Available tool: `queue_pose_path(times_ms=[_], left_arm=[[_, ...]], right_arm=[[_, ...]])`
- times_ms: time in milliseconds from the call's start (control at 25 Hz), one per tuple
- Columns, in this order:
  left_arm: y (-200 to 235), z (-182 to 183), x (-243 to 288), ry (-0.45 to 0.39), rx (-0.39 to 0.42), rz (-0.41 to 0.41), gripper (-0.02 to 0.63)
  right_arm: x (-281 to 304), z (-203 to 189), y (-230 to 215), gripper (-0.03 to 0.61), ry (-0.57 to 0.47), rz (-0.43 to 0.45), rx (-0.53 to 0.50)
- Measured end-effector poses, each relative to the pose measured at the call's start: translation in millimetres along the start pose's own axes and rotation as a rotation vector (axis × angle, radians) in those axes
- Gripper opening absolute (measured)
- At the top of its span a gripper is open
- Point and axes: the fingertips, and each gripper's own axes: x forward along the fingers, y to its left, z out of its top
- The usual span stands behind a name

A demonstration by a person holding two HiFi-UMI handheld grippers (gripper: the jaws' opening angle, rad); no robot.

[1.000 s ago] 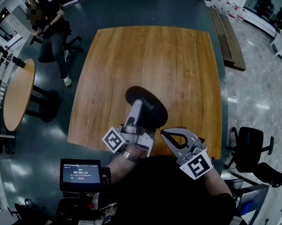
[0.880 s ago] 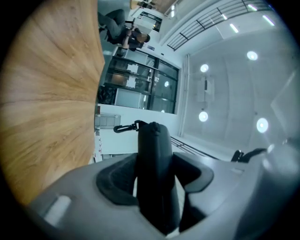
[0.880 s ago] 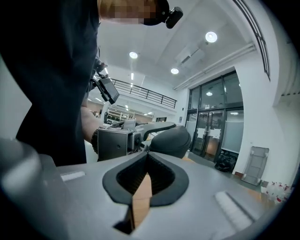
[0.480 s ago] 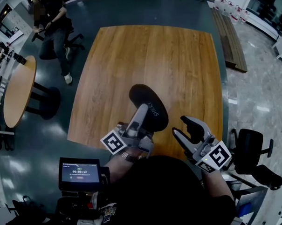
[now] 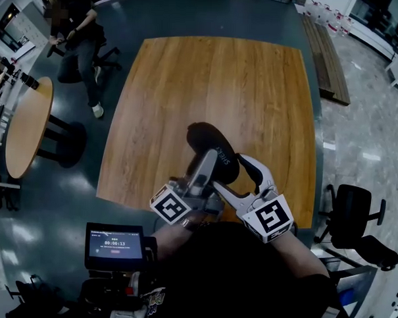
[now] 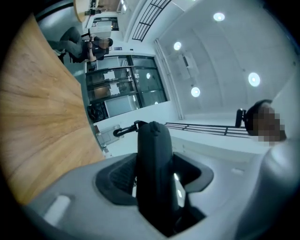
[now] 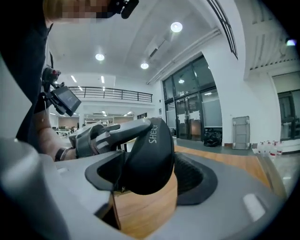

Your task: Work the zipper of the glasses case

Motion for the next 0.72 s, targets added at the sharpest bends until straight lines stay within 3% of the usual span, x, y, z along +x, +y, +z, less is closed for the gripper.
queue_pose_path(times_ms=[160, 400, 480, 600, 680, 720], left_arm=[[4, -3, -6, 0.009, 0.036, 0.026, 0.233], [13, -13, -12, 0.089, 0.036, 0.024, 0.245], [24, -7, -19, 0.075, 0.044, 0.054, 0.239], [56, 15, -46, 0.038, 0.08, 0.153, 0.233], [73, 17, -70, 0.09, 0.119, 0.214, 0.217], [75, 11, -78, 0.152, 0.148, 0.221, 0.176]], right_arm=[[7, -5, 1, 0.316, 0.002, -0.008, -0.006], [-6, -14, -6, 0.305, -0.012, -0.02, 0.0], [-15, -19, -17, 0.304, -0.005, -0.05, 0.019], [-27, -44, -44, 0.304, 0.06, -0.1, -0.003], [-25, -70, -59, 0.304, 0.144, -0.095, -0.082], [-20, -85, -66, 0.302, 0.19, -0.082, -0.118]])
